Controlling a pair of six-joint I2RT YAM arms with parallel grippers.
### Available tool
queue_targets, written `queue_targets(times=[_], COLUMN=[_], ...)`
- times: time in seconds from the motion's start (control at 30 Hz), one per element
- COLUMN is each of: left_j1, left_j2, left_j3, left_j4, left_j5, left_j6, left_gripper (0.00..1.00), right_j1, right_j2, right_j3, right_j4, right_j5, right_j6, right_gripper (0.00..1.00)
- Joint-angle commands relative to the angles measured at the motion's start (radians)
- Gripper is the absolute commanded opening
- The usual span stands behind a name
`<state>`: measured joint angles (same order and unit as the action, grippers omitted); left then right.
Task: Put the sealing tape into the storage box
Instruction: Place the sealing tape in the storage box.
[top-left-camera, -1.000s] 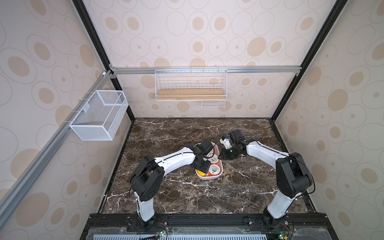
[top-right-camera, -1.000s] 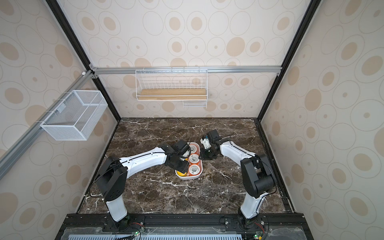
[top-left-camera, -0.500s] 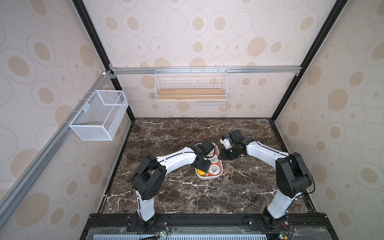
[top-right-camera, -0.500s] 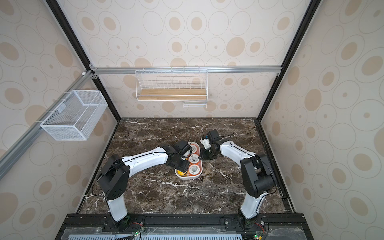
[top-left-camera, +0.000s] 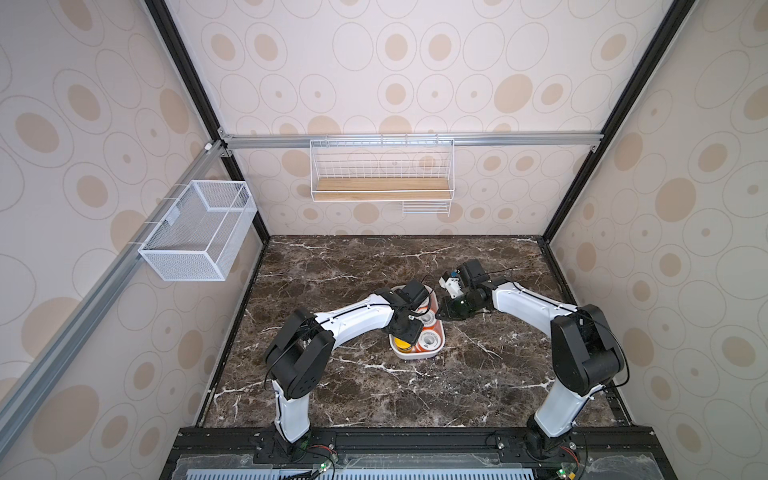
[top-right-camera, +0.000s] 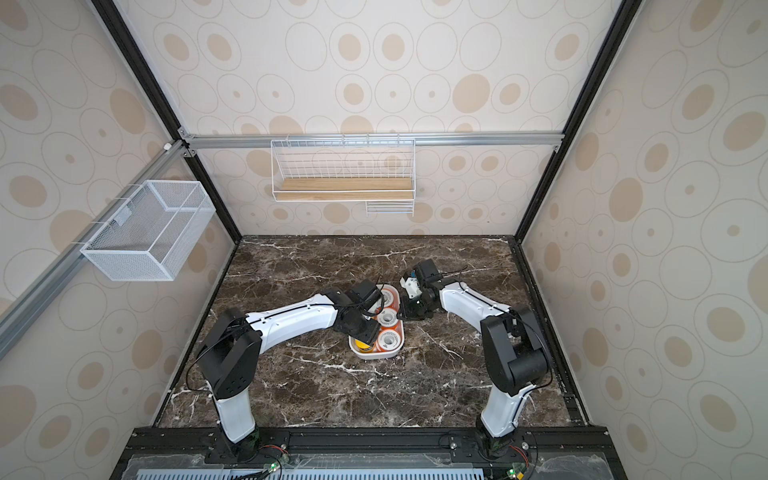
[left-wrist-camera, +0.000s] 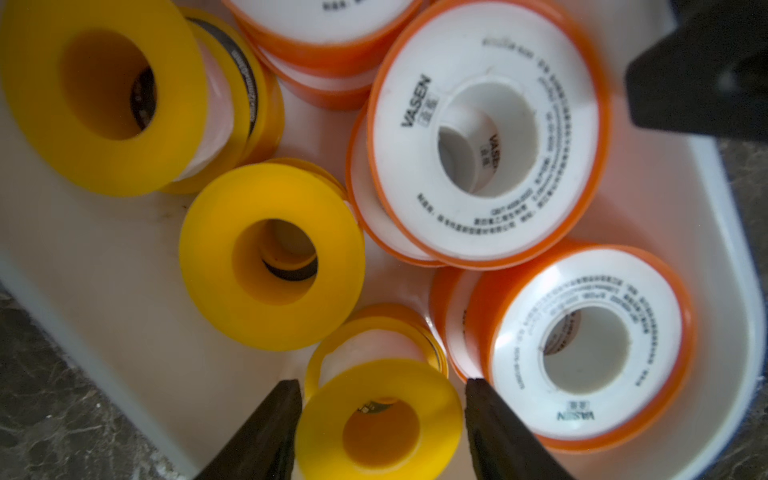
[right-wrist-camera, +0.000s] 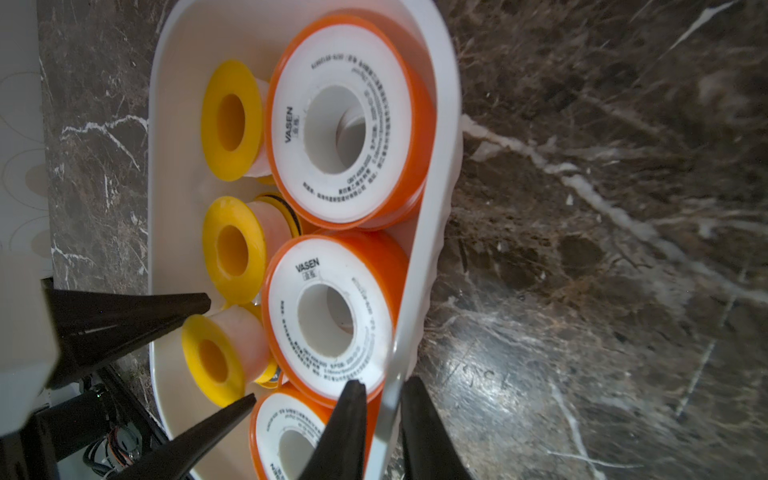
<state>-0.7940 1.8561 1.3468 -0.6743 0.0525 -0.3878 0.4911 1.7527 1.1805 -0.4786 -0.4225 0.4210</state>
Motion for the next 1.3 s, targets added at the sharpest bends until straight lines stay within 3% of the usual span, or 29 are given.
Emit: queue_targets(times=[0.0,0.33,0.73,0.87,1.27], left_j1=[-0.007,-0.007,0.056,0.125,0.145], left_j2=[-0.003,-0.045,-0.241,-0.345,-0.493], left_j3=[0.021,0.017,-0.085,-0.185,-0.447], left_j4=[-0.03,-0.043,-0.001,0.097,0.482], left_j5=[-0.032,-0.065,-0.187,-0.264,-0.776], left_j6=[0.01,0.012,-0.007,-0.022,0.151], left_gripper=[0.68,0.68,0.68,0.68,0.71], right_j1=[-0.006,-0.005,-0.006,-0.005,-0.014], right_j2=[0.01,-0.003,-0.127,-0.214,-0.422], right_j3=[-0.003,-0.003,-0.071,-0.129,-0.3], right_j4=[-0.011,-0.004,0.083,0.125,0.27], right_j5=[-0.01,-0.024,0.047,0.167,0.711], right_j6=[-0.01,-0.013,-0.044,-0.068,-0.229], right_gripper=[0.22,0.25,0.44,0.52,0.61])
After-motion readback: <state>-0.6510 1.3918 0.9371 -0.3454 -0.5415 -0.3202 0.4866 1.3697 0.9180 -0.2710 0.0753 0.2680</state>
